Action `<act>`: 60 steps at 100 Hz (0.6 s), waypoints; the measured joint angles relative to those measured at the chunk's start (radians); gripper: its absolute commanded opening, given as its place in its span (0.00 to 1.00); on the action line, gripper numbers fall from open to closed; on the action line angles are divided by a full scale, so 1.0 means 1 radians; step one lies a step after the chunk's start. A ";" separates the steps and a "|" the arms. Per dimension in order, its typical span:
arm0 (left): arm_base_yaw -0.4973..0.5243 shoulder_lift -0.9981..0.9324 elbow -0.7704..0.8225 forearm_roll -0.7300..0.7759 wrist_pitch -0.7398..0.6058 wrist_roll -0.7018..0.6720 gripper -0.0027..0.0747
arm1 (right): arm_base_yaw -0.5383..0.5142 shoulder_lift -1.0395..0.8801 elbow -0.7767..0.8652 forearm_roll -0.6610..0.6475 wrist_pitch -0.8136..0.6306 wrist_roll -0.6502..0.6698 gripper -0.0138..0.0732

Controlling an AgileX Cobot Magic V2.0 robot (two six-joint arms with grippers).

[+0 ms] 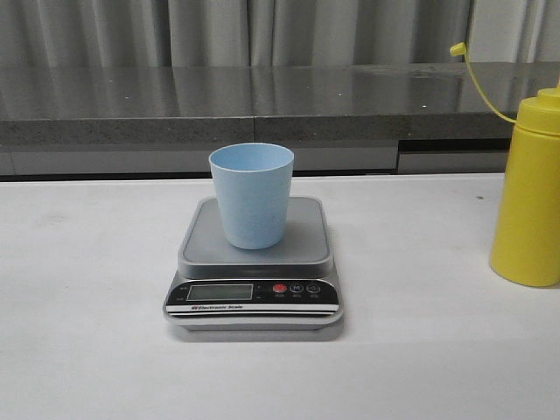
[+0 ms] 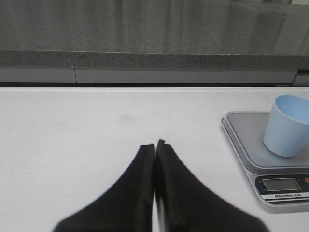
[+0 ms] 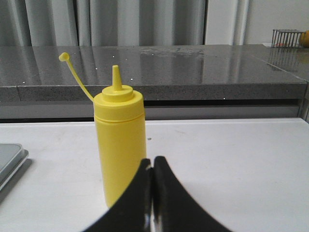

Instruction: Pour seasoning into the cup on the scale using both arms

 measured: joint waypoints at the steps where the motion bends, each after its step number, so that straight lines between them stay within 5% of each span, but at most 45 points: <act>1: 0.000 -0.002 0.000 0.000 0.002 0.000 0.01 | 0.000 0.000 0.000 0.000 0.000 0.000 0.09; 60: 0.000 -0.005 0.002 0.001 0.000 0.000 0.01 | 0.000 0.000 -0.053 0.000 0.038 0.000 0.09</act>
